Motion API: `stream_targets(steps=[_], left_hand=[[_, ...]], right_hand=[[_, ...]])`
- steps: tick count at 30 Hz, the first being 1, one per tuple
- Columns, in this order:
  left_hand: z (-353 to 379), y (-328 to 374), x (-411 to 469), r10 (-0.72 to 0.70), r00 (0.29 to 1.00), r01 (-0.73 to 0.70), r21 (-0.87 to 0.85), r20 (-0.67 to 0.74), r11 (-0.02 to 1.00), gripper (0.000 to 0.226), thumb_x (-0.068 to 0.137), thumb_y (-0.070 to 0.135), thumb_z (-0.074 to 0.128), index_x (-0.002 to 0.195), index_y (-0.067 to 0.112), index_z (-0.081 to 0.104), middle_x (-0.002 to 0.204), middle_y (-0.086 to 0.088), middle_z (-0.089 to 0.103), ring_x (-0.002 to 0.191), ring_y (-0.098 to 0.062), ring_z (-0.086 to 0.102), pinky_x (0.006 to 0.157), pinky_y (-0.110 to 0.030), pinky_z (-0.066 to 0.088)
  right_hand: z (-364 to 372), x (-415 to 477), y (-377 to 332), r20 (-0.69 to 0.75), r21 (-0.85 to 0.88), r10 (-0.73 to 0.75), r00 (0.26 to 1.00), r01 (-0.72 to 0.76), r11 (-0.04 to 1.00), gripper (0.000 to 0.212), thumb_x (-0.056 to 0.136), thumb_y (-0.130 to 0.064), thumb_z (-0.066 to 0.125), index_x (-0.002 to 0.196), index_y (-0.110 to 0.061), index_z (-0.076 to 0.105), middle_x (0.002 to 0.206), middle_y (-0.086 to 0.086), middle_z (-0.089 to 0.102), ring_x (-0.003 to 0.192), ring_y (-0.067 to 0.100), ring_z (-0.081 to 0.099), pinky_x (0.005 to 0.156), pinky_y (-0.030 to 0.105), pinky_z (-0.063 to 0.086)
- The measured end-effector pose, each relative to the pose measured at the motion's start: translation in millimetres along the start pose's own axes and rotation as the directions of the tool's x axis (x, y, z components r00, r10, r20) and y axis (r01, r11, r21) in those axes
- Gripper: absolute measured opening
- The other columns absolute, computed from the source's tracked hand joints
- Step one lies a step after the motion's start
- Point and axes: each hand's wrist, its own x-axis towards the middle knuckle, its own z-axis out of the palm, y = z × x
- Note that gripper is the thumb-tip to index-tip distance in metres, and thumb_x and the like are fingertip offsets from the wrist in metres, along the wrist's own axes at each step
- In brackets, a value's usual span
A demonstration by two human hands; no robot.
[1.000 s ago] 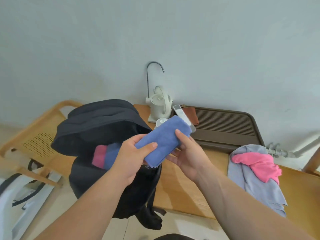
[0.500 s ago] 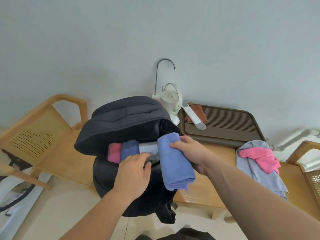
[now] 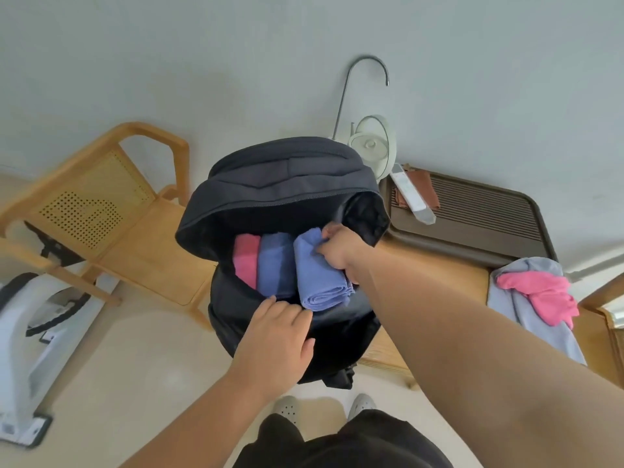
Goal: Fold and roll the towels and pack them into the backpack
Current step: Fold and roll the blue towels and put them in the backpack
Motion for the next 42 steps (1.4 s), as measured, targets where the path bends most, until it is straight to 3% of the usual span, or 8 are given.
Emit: stream_targets(steps=[6, 10, 17, 21, 25, 28, 33, 42], left_hand=[[1, -3, -11, 0.005, 1.0, -0.005, -0.034, 0.022, 0.999, 0.05, 0.085, 0.044, 0.056, 0.125, 0.015, 0.063, 0.113, 0.003, 0.068, 0.108, -0.019, 0.063, 0.109, -0.046, 0.045], [-2, -9, -12, 0.033, 0.999, -0.032, -0.052, 0.009, 0.998, 0.052, 0.08, 0.044, 0.067, 0.126, 0.018, 0.064, 0.113, 0.005, 0.068, 0.109, -0.016, 0.063, 0.112, -0.042, 0.041], [-6, -25, -15, -0.013, 0.999, 0.014, -0.028, 0.04, 0.999, 0.057, 0.081, 0.043, 0.068, 0.133, 0.022, 0.057, 0.124, 0.004, 0.062, 0.121, -0.019, 0.055, 0.117, -0.05, 0.033], [-7, -31, -8, -0.033, 0.998, 0.034, -0.017, 0.049, 0.999, 0.05, 0.082, 0.043, 0.067, 0.127, 0.022, 0.062, 0.117, 0.003, 0.064, 0.115, -0.02, 0.057, 0.115, -0.052, 0.035], [-8, -33, 1, -0.035, 0.998, 0.035, -0.001, 0.056, 0.999, 0.04, 0.082, 0.043, 0.068, 0.115, 0.021, 0.067, 0.103, 0.003, 0.068, 0.103, -0.022, 0.062, 0.112, -0.052, 0.038], [-9, -33, 5, -0.035, 0.997, 0.035, 0.006, 0.07, 0.999, 0.033, 0.082, 0.044, 0.067, 0.107, 0.022, 0.068, 0.096, 0.004, 0.068, 0.097, -0.021, 0.062, 0.111, -0.051, 0.039], [-8, -35, 7, -0.04, 0.997, 0.04, -0.001, 0.073, 0.999, 0.031, 0.082, 0.044, 0.067, 0.104, 0.023, 0.069, 0.093, 0.005, 0.068, 0.095, -0.02, 0.061, 0.11, -0.049, 0.039], [-2, -34, 7, -0.061, 0.992, 0.062, -0.008, 0.107, 0.998, 0.033, 0.082, 0.046, 0.067, 0.105, 0.023, 0.068, 0.092, 0.004, 0.065, 0.096, -0.021, 0.059, 0.112, -0.048, 0.036]], right_hand=[[16, 23, 2, -0.049, 0.0, 0.016, 0.999, -0.016, 1.0, 0.039, 0.09, 0.005, 0.051, 0.072, -0.028, 0.061, 0.094, 0.0, 0.059, 0.089, 0.015, 0.053, 0.084, 0.029, 0.047], [26, 36, 9, 0.03, -0.017, 0.037, 0.999, -0.037, 0.999, 0.044, 0.093, 0.01, 0.042, 0.104, -0.012, 0.078, 0.102, -0.004, 0.068, 0.102, 0.011, 0.062, 0.1, 0.024, 0.048], [30, 45, 11, 0.206, -0.288, 0.034, 0.978, 0.027, 0.957, 0.042, 0.103, -0.013, 0.046, 0.143, -0.026, 0.047, 0.15, 0.009, 0.042, 0.135, 0.026, 0.046, 0.106, 0.024, 0.037], [31, 42, 19, 0.193, -0.68, 0.019, 0.981, 0.12, 0.723, 0.073, 0.091, -0.051, 0.061, 0.151, -0.045, 0.02, 0.152, 0.018, 0.023, 0.131, 0.04, 0.042, 0.107, 0.047, 0.042], [23, 23, 18, 0.112, -0.881, -0.248, 0.962, 0.211, 0.422, 0.085, 0.082, -0.065, 0.065, 0.152, -0.04, 0.024, 0.148, 0.011, 0.023, 0.127, 0.036, 0.039, 0.098, 0.047, 0.044], [18, 25, 21, 0.271, -0.906, -0.323, 0.907, 0.354, 0.233, 0.095, 0.082, -0.063, 0.067, 0.157, -0.035, 0.017, 0.164, 0.009, 0.003, 0.147, 0.034, 0.018, 0.114, 0.047, 0.032], [34, 49, 28, 0.362, -0.882, -0.038, 0.931, 0.355, 0.31, 0.107, 0.091, -0.056, 0.062, 0.157, -0.03, -0.018, 0.16, 0.002, -0.036, 0.152, 0.027, -0.02, 0.123, 0.049, 0.015], [50, 68, 34, 0.338, -0.872, -0.025, 0.941, 0.323, 0.368, 0.108, 0.092, -0.045, 0.063, 0.154, -0.03, -0.025, 0.16, 0.001, -0.036, 0.151, 0.026, -0.025, 0.121, 0.055, 0.012]])
